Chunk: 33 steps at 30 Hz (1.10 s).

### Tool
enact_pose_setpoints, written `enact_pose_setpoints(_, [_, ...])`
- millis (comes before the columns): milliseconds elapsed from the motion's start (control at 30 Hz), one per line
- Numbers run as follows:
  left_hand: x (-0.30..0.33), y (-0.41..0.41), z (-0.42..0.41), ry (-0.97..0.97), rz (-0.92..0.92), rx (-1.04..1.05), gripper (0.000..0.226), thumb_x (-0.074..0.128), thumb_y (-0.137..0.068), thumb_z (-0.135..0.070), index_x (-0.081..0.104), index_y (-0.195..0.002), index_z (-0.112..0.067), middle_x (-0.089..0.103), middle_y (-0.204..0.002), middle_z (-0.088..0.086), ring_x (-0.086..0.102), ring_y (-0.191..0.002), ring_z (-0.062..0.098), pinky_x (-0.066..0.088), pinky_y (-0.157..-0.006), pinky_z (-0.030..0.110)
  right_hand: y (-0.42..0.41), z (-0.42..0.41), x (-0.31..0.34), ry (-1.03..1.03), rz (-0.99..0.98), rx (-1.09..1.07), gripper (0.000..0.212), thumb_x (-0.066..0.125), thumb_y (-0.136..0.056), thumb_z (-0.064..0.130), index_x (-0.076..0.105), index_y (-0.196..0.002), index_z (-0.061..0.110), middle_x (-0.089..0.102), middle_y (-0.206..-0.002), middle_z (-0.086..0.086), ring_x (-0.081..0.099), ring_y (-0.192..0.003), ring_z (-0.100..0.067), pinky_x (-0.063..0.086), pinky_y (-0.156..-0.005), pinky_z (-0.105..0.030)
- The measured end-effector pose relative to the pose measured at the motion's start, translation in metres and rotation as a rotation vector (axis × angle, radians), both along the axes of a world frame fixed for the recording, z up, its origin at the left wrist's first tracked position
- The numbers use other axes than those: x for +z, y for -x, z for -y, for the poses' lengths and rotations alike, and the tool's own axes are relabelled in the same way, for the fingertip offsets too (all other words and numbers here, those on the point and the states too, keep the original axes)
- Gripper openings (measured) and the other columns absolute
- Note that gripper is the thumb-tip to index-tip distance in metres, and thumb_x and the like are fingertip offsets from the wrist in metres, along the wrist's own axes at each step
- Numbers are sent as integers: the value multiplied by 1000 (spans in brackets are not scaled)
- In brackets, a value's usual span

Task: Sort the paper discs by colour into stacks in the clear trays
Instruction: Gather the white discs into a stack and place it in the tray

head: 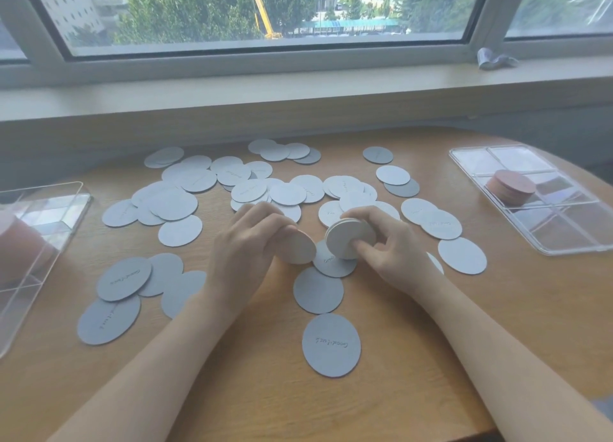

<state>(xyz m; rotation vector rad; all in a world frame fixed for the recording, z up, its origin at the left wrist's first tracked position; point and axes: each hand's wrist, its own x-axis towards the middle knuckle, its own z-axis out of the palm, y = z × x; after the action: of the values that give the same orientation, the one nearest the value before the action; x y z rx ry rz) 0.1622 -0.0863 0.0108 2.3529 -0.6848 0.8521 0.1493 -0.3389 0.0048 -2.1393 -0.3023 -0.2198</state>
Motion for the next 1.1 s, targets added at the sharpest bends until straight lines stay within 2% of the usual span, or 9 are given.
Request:
enact_pose_setpoints(200, [-5,0,6,208,-148,-66,22,54,-102,-23,69,-91,-11,60,-86,-4,55,-76,16,43,-66,29,4,-6,4,-43,-37,40,45,68,-85,7,62,-122,33,68,-107,16,64,-98,-17,52,-86,-40])
enact_pose_setpoints(333, [-5,3,10,228,-154,-82,18,58,-100,-22,69,-92,-12,58,-82,-8,54,-70,12,41,-64,21,8,-10,6,-54,-39,96,48,67,-89,5,62,-128,32,67,-114,19,63,-103,-15,50,-89,-37])
enact_pose_setpoints(433, [-5,4,12,237,-137,-86,17,60,-98,-24,70,-91,-13,63,-80,-6,55,-70,11,45,-64,25,9,-12,7,-23,-21,104,45,62,-93,8,61,-129,35,68,-114,17,63,-101,-22,49,-87,-39])
enact_pose_setpoints(567, [-5,6,15,253,-168,-107,11,64,-97,-24,67,-90,-16,64,-83,-7,59,-67,9,48,-62,25,10,-16,8,-22,-14,162,40,53,-100,11,59,-135,28,63,-127,19,55,-120,-1,41,-96,-16])
enact_pose_setpoints(633, [-6,7,17,267,-199,-134,10,64,-97,-25,64,-90,-18,63,-86,-9,62,-65,8,49,-60,23,10,-19,9,2,-10,192,40,52,-100,19,55,-139,27,58,-135,20,47,-128,6,35,-102,-11])
enact_pose_setpoints(800, [-9,7,20,246,-260,-197,10,63,-97,-28,61,-97,-19,57,-96,-11,65,-76,10,52,-63,29,12,-25,6,123,105,205,54,61,-90,-3,54,-137,24,54,-127,30,49,-121,9,35,-96,-7])
enact_pose_setpoints(867, [-12,4,19,205,-312,-216,24,65,-93,-35,58,-111,-21,52,-109,-12,62,-82,11,49,-65,27,12,-24,6,95,123,180,55,59,-90,-6,54,-136,24,57,-123,29,55,-115,4,38,-91,-8])
enact_pose_setpoints(967, [-16,2,19,85,-374,-231,37,68,-91,-35,56,-126,-30,50,-107,-17,57,-86,4,40,-70,20,13,-27,8,82,93,191,55,57,-92,-2,45,-139,24,58,-117,23,56,-104,2,39,-86,-9])
enact_pose_setpoints(1100, [-14,3,19,40,-376,-197,34,68,-93,-28,58,-126,-31,53,-90,-20,52,-83,-4,38,-70,13,12,-32,7,101,15,291,45,54,-101,23,38,-143,22,44,-129,25,45,-105,18,30,-91,-5])
